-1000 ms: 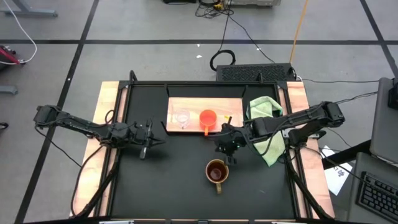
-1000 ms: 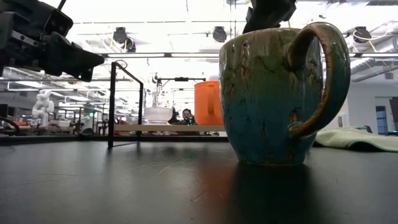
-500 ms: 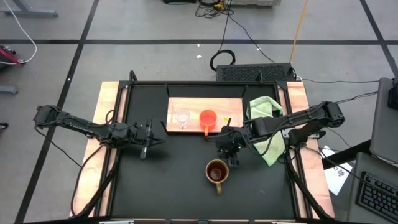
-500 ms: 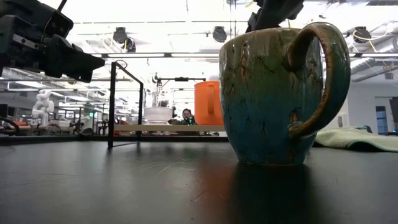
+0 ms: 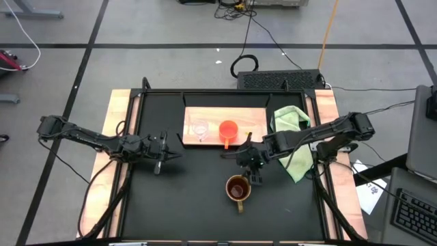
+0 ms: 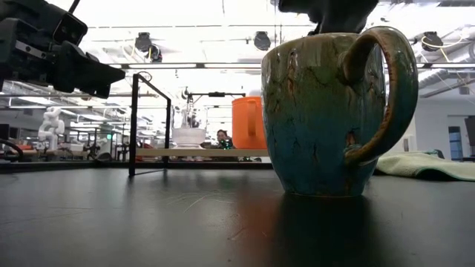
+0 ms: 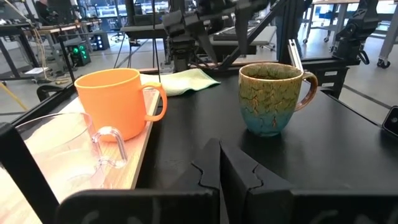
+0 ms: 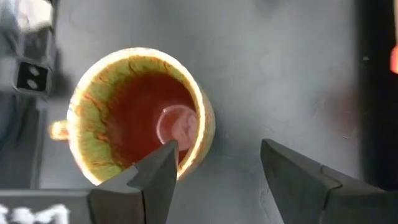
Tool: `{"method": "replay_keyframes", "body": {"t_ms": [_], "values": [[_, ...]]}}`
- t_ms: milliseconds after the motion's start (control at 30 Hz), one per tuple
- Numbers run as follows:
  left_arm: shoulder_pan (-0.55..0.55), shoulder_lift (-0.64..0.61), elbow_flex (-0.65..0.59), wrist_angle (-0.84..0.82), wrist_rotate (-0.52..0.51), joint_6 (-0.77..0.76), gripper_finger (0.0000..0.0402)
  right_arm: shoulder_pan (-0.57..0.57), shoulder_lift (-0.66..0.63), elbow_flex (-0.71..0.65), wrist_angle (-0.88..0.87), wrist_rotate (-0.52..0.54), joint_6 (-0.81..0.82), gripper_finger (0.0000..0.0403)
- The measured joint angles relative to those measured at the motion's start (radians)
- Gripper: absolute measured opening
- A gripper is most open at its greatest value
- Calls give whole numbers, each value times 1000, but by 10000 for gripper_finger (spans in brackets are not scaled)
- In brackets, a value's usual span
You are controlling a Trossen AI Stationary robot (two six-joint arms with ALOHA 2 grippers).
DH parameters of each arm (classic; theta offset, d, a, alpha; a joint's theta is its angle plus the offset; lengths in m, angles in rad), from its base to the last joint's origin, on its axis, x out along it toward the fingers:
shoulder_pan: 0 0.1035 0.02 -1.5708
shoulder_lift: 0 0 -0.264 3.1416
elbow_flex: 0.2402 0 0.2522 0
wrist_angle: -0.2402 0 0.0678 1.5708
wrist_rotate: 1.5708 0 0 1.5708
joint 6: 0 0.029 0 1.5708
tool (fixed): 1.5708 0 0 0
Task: Stack small to large cups/mugs on shelf
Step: Put the green mug on the shelf
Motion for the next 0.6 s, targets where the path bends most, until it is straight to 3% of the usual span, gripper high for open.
{"method": "replay_keyframes", "body": {"t_ms": [433,600], "values": [[0,0,0,-15,0,-2,3,2,50,0,44,-19,-66,263],[0,0,0,-24,0,-2,3,2,88,0,56,-21,-43,261]]}}
